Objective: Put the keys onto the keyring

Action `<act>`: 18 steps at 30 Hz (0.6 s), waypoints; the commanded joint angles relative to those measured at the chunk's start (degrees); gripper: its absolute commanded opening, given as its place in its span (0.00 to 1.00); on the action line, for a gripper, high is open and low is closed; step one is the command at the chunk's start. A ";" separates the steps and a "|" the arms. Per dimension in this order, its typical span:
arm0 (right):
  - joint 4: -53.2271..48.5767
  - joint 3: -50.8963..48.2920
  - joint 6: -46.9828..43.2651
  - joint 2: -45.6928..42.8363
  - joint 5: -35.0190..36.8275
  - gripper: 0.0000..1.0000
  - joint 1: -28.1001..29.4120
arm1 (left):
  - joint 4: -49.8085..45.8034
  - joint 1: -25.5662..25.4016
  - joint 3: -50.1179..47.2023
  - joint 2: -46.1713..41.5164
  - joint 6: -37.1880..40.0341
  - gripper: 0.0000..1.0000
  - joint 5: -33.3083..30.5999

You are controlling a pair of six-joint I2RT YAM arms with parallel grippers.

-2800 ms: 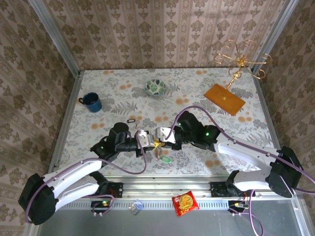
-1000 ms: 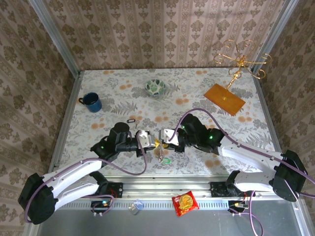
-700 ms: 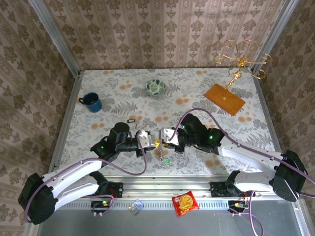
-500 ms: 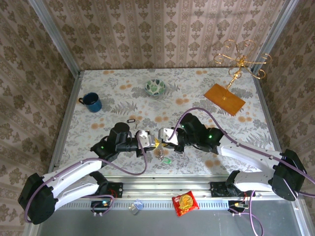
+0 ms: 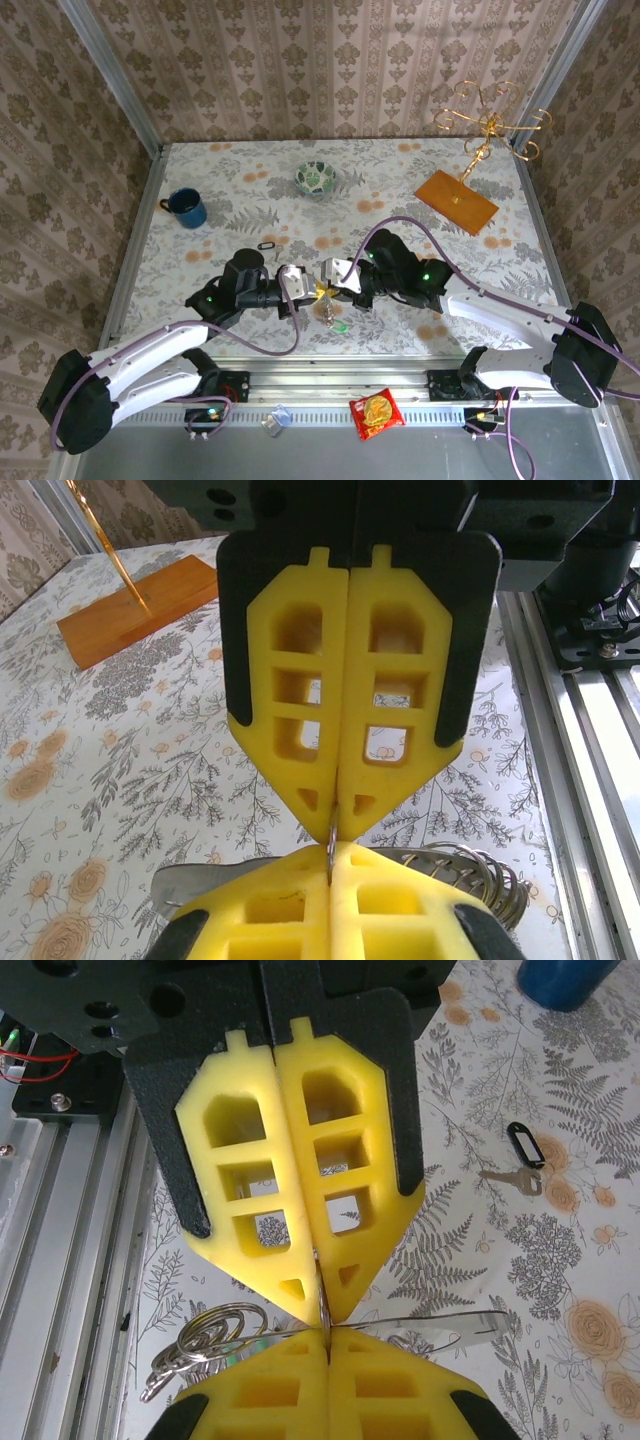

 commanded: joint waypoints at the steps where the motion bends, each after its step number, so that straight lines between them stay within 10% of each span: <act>1: 2.40 1.68 1.04 0.76 -3.10 0.00 0.57 | 5.06 -0.24 0.66 -0.38 -0.67 0.00 1.09; 18: 12.21 -8.76 20.20 -10.59 16.85 0.37 -6.23 | -8.35 0.31 6.65 -3.73 -2.54 0.00 -11.70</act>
